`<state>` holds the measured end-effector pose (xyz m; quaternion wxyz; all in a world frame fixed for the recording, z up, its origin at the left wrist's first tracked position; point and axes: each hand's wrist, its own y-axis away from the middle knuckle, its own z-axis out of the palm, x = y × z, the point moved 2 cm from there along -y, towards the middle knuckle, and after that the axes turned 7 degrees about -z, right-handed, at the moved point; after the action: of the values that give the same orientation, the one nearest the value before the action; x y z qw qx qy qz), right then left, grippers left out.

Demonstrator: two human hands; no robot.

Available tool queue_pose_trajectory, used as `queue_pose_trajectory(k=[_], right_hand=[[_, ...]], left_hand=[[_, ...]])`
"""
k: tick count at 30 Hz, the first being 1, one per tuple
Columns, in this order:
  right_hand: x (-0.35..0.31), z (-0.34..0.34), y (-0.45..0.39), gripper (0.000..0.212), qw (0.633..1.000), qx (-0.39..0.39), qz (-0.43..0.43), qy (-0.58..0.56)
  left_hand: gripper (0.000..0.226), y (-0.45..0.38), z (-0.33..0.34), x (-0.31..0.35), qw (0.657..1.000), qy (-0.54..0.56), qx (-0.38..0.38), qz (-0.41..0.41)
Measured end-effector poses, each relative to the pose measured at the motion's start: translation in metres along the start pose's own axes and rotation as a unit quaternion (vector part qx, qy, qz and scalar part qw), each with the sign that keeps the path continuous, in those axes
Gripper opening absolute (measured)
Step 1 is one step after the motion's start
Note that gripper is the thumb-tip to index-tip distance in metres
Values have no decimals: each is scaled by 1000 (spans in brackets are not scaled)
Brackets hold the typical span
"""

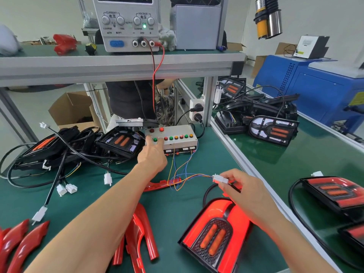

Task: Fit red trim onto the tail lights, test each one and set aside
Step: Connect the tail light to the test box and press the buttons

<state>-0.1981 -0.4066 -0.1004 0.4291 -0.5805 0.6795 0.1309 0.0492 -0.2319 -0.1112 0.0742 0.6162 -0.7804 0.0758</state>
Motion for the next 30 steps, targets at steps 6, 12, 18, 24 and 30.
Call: queue_pose_trajectory(k=[6,12,18,24,30], right_hand=[[-1,1,0,5,1000,4,5,-5],[-1,-1,0,7,1000,-1,3,-11],[0,-1,0,10,1000,-3,4,-1],[5,0,2,11,999,-8,19,25],[7,-1,2,11,999,-15,30,28]], left_hand=[[52,2,-2,-1,1000,-3,1,2],[49,4,-4,1,1000,-3,-4,-1],[52,7,-6,1,1000,1,0,1],[51,15,-4,10,993,-31,84,79],[39,15,-7,31,982,-73,129,116]])
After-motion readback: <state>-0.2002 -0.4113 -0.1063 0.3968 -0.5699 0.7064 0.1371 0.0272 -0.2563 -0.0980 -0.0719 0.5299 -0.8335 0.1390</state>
